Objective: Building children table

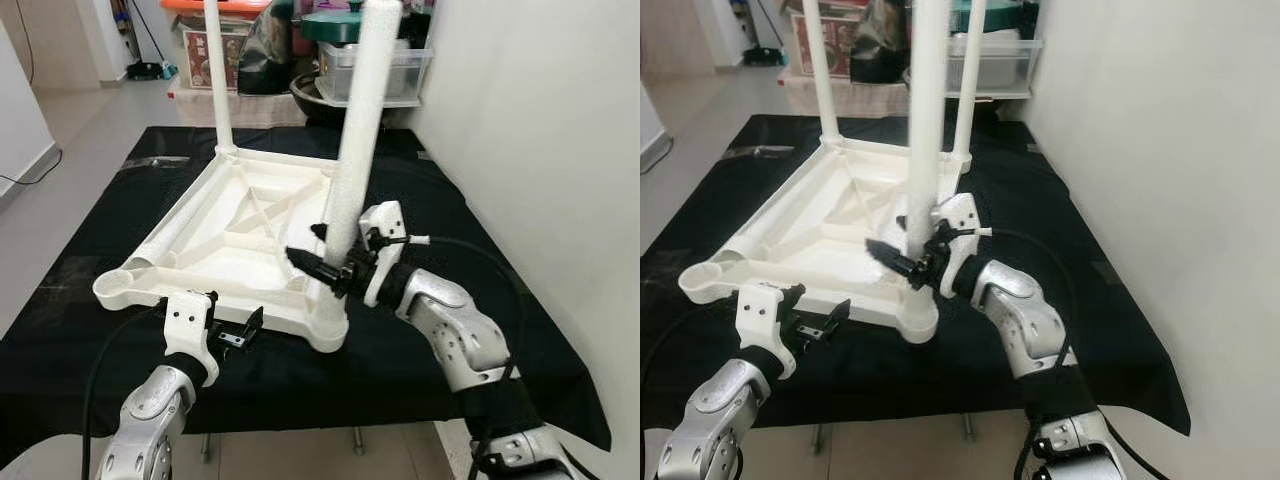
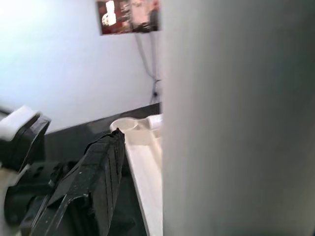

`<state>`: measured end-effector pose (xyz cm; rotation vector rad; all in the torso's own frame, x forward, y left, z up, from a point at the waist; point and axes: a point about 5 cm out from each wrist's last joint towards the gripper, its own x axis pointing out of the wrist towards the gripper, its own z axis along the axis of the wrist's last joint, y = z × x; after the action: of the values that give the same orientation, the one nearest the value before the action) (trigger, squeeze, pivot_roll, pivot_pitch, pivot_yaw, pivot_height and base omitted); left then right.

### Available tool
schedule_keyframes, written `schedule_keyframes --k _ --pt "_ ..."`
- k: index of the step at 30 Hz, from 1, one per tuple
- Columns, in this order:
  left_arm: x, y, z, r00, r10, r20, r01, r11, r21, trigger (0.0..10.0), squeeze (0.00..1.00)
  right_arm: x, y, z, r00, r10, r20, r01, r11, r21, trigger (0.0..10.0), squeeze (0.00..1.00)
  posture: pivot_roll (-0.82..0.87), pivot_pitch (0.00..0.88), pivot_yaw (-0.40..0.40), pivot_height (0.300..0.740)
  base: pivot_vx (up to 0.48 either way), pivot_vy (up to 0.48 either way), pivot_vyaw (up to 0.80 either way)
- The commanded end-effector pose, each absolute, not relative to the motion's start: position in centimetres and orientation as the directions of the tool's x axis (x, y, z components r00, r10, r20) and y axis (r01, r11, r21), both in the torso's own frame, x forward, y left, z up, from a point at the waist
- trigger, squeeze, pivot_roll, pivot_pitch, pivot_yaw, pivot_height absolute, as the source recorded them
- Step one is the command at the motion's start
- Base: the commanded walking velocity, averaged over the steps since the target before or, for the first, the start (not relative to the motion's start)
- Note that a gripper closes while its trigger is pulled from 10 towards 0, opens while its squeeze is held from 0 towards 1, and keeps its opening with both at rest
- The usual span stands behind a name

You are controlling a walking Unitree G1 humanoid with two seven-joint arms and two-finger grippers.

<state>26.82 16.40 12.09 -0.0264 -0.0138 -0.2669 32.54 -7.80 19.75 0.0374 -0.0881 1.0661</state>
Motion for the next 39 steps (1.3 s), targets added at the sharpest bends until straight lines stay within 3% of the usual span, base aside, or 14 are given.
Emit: schedule_keyframes --k 1,2,4,7,9,16,19,20,22,23,29,30,37,39 --pt "26.8 16.5 11.8 0.966 -0.258 0.004 0.258 0.966 -0.026 10.0 0.00 32.2 -6.6 19.5 0.418 0.905 0.075 -0.906 0.422 -0.036 6.3 0.00 0.09 0.000 -0.100 0.740 0.000 0.000 0.00" --pt "26.7 16.5 11.8 0.966 -0.259 0.004 0.259 0.965 -0.028 10.0 0.00 32.5 -6.4 19.2 0.465 0.882 0.070 -0.883 0.468 -0.036 0.0 0.00 0.10 0.000 -0.101 0.740 0.000 0.000 0.00" --pt "26.7 16.5 11.8 0.966 -0.259 0.004 0.259 0.965 -0.028 10.0 0.00 32.5 -6.4 19.2 0.465 0.882 0.070 -0.883 0.468 -0.036 0.0 0.00 0.10 0.000 -0.101 0.740 0.000 0.000 0.00" --pt "26.5 16.5 11.6 0.966 -0.258 0.000 0.258 0.966 -0.028 10.0 0.00 34.3 -7.1 17.4 0.696 0.718 -0.006 -0.717 0.696 0.020 0.0 0.00 0.10 0.000 -0.099 0.740 0.000 0.000 0.00" --pt "26.4 16.5 11.6 0.966 -0.258 -0.002 0.258 0.966 -0.029 10.0 0.00 35.9 -9.3 15.1 0.898 0.416 -0.142 -0.411 0.910 0.060 0.0 0.00 0.09 0.000 -0.093 0.740 0.000 0.000 0.00" --pt "26.7 16.5 11.6 0.963 -0.269 -0.005 0.269 0.963 -0.028 10.0 0.00 34.0 -16.0 11.1 0.925 -0.221 -0.308 0.203 0.975 -0.090 0.0 0.00 0.06 0.000 -0.070 0.740 0.000 0.000 0.00" --pt "26.8 16.3 11.7 0.961 -0.277 0.000 0.276 0.960 -0.032 10.0 0.00 33.4 -16.0 11.2 0.925 -0.239 -0.295 0.217 0.971 -0.103 0.0 0.00 0.05 0.000 -0.056 0.740 0.000 0.000 0.00" --pt "26.9 16.1 11.7 0.957 -0.289 0.003 0.289 0.957 -0.038 10.0 0.00 33.1 -15.2 11.8 0.941 -0.196 -0.277 0.179 0.980 -0.087 10.0 0.00 0.03 0.000 -0.048 0.740 0.000 0.000 0.00" --pt "26.9 15.8 11.7 0.953 -0.304 0.001 0.304 0.952 -0.042 10.0 0.00 32.9 -14.1 12.7 0.964 -0.116 -0.239 0.109 0.993 -0.042 10.0 0.00 0.02 0.000 -0.042 0.740 0.000 0.000 0.00" --pt "27.0 15.5 11.5 0.949 -0.314 -0.002 0.314 0.949 -0.043 10.0 0.00 33.0 -13.1 13.9 0.984 -0.028 -0.178 0.030 1.000 0.009 10.0 1.00 0.02 0.000 -0.046 0.740 0.000 0.000 0.00" --pt "27.3 15.4 11.6 0.951 -0.309 0.005 0.309 0.950 -0.047 10.0 0.00 34.0 -12.2 16.4 0.991 0.100 -0.093 -0.093 0.993 0.077 10.0 1.00 0.03 0.000 -0.058 0.740 0.000 0.000 0.00" --pt "27.3 15.5 11.8 0.953 -0.304 0.011 0.304 0.951 -0.049 10.0 0.00 34.8 -12.0 17.2 0.983 0.169 -0.072 -0.162 0.982 0.099 10.0 0.00 0.03 0.000 -0.062 0.740 0.000 0.000 0.00" --pt "26.9 16.1 11.5 0.960 -0.279 0.001 0.279 0.959 -0.044 10.0 0.00 35.1 -10.3 19.2 0.837 0.546 0.046 -0.547 0.827 0.129 10.0 0.00 0.06 0.000 -0.084 0.740 0.000 0.000 0.00" --pt "26.8 16.0 11.6 0.960 -0.279 0.007 0.279 0.959 -0.046 10.0 0.00 33.6 -8.4 20.0 0.620 0.774 0.127 -0.784 0.620 0.044 10.0 0.00 0.07 0.000 -0.091 0.740 0.000 0.000 0.00"
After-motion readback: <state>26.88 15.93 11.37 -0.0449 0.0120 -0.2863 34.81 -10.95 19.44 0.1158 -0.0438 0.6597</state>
